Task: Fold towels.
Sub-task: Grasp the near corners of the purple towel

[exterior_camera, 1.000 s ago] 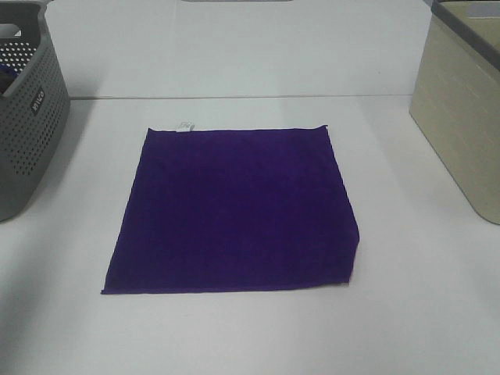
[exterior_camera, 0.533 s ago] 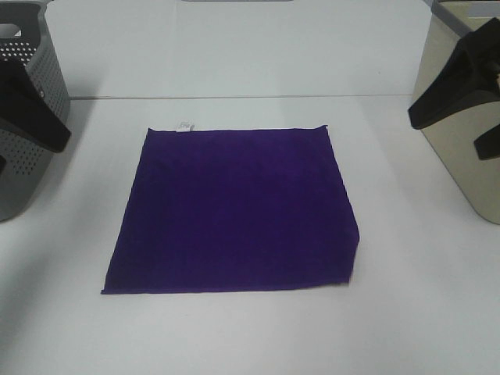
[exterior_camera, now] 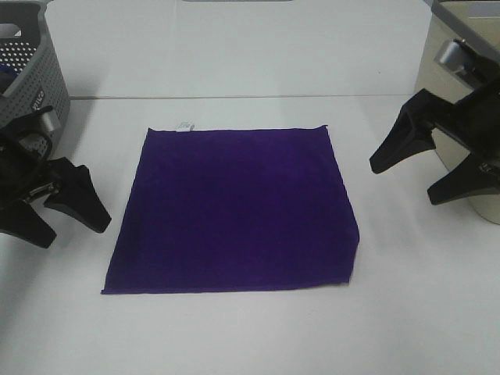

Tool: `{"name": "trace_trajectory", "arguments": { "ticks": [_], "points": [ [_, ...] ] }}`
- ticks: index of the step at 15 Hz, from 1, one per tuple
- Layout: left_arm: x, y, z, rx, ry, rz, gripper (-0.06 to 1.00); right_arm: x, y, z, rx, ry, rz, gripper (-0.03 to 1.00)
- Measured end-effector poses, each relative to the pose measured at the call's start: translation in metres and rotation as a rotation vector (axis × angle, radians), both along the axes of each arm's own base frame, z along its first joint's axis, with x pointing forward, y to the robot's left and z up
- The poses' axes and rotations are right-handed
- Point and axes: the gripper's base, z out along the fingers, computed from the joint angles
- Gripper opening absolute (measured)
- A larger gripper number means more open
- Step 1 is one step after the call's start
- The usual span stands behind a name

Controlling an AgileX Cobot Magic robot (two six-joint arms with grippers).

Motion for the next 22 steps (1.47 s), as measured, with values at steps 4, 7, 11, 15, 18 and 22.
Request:
{"name": "trace_trajectory", "arguments": {
  "ticks": [4,7,11,15,18,22],
  "points": [
    [0.000,0.000,-0.020,-0.002,0.049,-0.015,0.99,-0.022,0.000,-0.046,-0.013,0.057,-0.038,0.96],
    [0.001,0.000,-0.023,-0.001,0.044,-0.028,0.99,-0.031,-0.001,-0.063,-0.020,0.018,-0.093,0.96],
    [0.003,-0.001,-0.033,-0.019,0.054,-0.017,0.99,-0.026,0.001,-0.094,0.005,0.064,-0.101,0.96],
    [0.003,-0.003,-0.035,-0.036,0.061,-0.008,0.99,-0.022,0.005,-0.100,0.067,0.090,-0.123,0.96],
    [0.004,-0.003,-0.036,-0.045,0.063,0.000,0.99,-0.022,0.005,-0.100,0.074,0.092,-0.128,0.96],
    [0.004,-0.004,-0.035,-0.056,0.065,0.012,0.99,-0.022,0.005,-0.100,0.075,0.092,-0.129,0.95]
  ]
}}
